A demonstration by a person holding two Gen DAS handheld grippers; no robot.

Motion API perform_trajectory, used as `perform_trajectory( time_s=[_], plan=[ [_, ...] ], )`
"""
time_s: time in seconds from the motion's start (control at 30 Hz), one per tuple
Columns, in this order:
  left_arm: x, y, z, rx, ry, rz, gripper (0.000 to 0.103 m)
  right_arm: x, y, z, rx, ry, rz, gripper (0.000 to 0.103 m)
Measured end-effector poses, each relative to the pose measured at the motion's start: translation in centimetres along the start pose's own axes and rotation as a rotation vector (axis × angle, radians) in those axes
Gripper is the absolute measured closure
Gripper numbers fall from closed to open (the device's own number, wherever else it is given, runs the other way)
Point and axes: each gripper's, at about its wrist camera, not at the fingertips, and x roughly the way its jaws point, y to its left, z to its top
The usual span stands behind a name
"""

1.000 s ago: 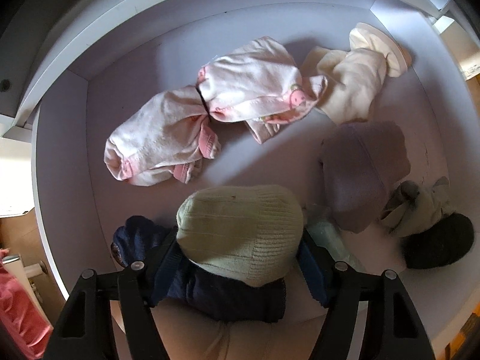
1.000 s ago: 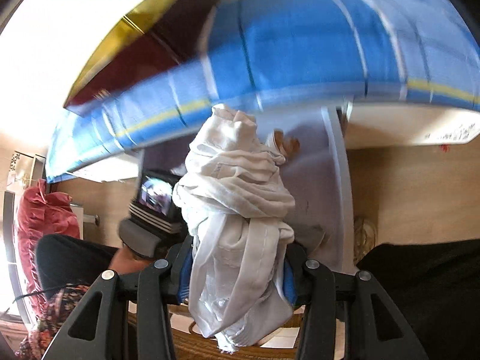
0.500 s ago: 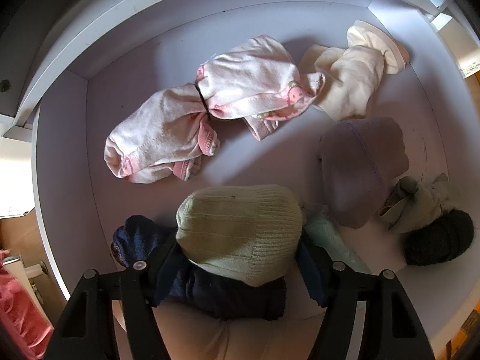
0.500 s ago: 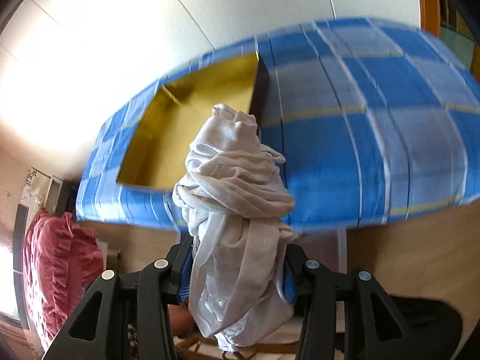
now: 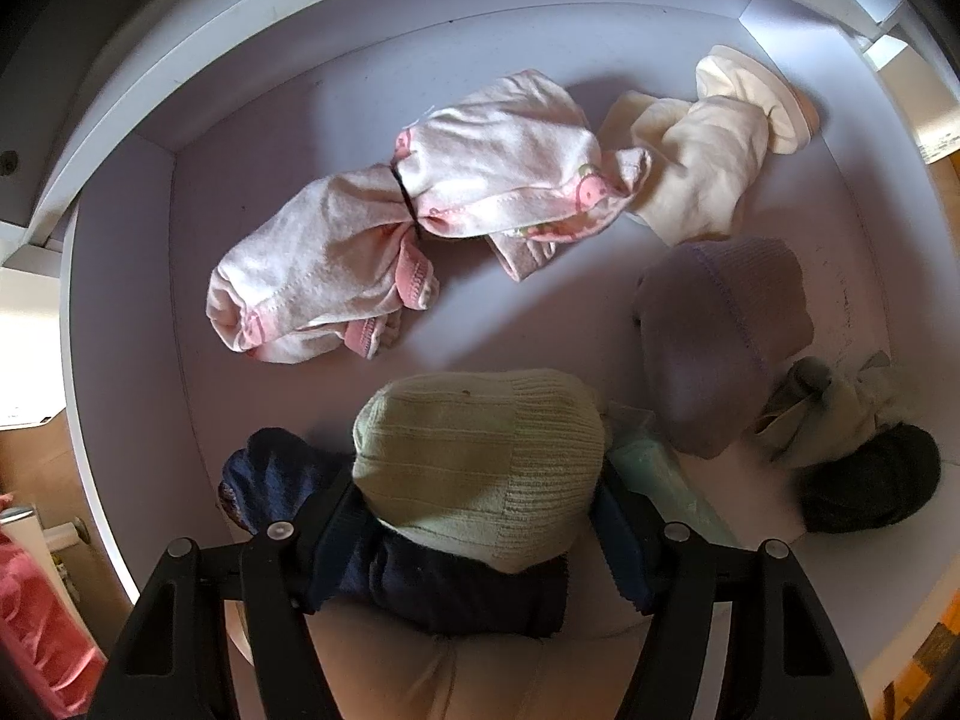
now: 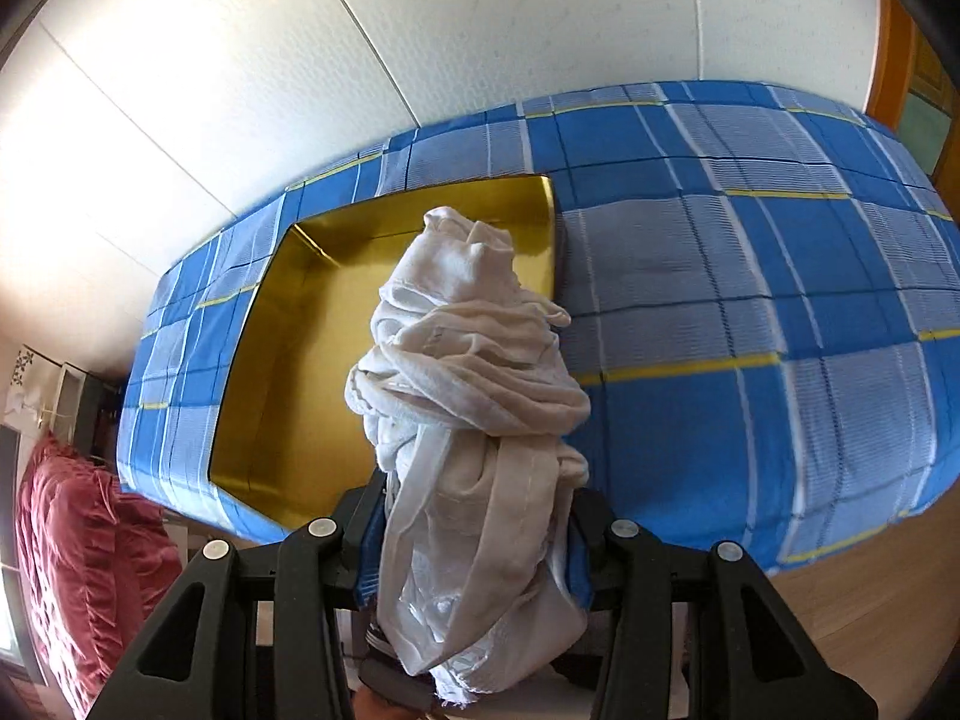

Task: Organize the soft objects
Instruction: 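Lift the white cloth up out of the drawer toward the gold tray, then lower the white cloth into the gold tray and open the right tool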

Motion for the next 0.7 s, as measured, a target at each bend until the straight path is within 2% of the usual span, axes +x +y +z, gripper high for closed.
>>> perform_trajectory(
  time_s=[0.2,0.33,0.7],
  plan=[
    [0.0,0.1,0.0,-0.007,0.000,-0.003,0.033,4.4,1.5,3.7,0.029,0.008,-0.019,0.057],
    [-0.2,0.0,0.0,-0.009,0.001,-0.003,0.033,6.7,2.3,4.5,0.039,0.017,-0.052,0.057],
    [-0.6,-0.6,0.0,-0.016,0.000,-0.020,0.033,11.8,1.5,7.5,0.058,0.011,-0.246,0.056]
  ],
)
